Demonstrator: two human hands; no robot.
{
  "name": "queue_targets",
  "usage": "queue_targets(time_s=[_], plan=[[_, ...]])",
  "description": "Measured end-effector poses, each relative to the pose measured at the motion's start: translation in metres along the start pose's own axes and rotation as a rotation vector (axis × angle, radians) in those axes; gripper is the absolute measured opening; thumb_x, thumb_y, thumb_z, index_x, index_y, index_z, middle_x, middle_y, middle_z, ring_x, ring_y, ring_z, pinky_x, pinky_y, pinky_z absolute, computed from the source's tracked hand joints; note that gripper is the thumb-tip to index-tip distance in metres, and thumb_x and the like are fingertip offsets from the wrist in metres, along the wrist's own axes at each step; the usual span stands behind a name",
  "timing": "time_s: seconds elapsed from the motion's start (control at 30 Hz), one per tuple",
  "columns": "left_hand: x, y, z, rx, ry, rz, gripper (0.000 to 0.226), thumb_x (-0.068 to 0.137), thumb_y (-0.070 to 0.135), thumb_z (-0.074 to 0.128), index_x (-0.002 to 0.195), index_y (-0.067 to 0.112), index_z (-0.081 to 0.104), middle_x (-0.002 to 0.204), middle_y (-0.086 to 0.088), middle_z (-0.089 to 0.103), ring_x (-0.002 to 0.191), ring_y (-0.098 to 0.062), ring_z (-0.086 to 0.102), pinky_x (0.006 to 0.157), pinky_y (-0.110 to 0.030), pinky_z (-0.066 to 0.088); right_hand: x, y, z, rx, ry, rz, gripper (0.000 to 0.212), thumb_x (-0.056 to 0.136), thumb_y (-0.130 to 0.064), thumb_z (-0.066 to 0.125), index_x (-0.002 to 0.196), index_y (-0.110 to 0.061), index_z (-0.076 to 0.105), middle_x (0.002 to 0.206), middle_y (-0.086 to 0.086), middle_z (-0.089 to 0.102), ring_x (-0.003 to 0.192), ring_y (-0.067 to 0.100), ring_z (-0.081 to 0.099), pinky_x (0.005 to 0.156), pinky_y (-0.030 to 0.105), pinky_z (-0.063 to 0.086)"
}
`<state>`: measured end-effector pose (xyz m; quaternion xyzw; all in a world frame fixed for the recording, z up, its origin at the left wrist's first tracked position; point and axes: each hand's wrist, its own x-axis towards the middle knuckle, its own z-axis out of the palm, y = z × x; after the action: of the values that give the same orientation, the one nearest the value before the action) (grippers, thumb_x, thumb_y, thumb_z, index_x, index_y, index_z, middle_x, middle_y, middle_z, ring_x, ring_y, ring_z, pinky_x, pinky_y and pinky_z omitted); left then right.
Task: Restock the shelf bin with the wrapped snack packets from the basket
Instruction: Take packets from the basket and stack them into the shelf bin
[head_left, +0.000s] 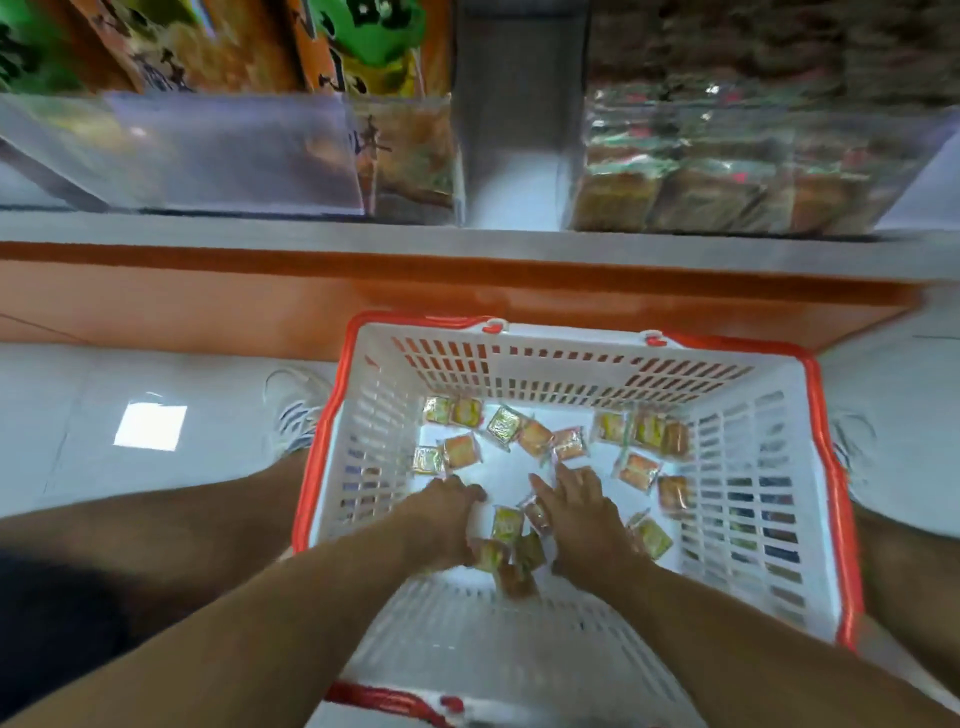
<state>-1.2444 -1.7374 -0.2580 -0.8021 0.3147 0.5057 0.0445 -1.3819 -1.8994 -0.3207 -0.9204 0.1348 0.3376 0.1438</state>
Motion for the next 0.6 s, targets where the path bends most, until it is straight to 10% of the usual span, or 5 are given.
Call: queue_targets(time_s=[0.2, 0.4, 0.6], plan=[[0.034, 0.038, 0.071, -0.18, 0.044, -0.067, 0.109, 0.061, 0.051, 0.087, 0.149, 0.024, 0.03, 0.135, -0.011, 0.038, 0.123, -0.033, 0.05, 0.102, -0.042, 0.049, 0.011, -0.011, 0.018, -0.03, -0.032, -0.052, 0.089, 0.083, -0.039, 0.072, 0.154, -0.034, 0.019, 0.144, 0.006, 0.031, 0.132, 0.035, 0.032, 0.095, 0.047, 0.043], [0.048, 0.034, 0.079, -0.29, -0.007, -0.184, 0.078, 0.06, 0.036, 0.085, 0.122, 0.026, 0.039, 0.124, -0.01, 0.035, 0.106, -0.03, 0.06, 0.082, -0.035, 0.053, 0.008, -0.012, 0.029, 0.212, 0.038, -0.06, 0.036, 0.095, -0.036, 0.055, 0.127, -0.022, 0.048, 0.126, 0.006, 0.04, 0.118, 0.03, 0.037, 0.083, 0.04, 0.049], [0.05, 0.014, 0.064, -0.608, -0.059, -0.177, 0.063, 0.048, 0.023, 0.086, 0.1, 0.022, 0.05, 0.109, -0.014, 0.066, 0.08, -0.019, 0.054, 0.063, -0.032, 0.048, 0.014, -0.004, 0.005, 0.493, -0.093, 0.001, 0.031, 0.081, -0.033, 0.072, 0.103, -0.019, 0.055, 0.107, 0.004, 0.056, 0.097, 0.028, 0.055, 0.083, 0.04, 0.05]])
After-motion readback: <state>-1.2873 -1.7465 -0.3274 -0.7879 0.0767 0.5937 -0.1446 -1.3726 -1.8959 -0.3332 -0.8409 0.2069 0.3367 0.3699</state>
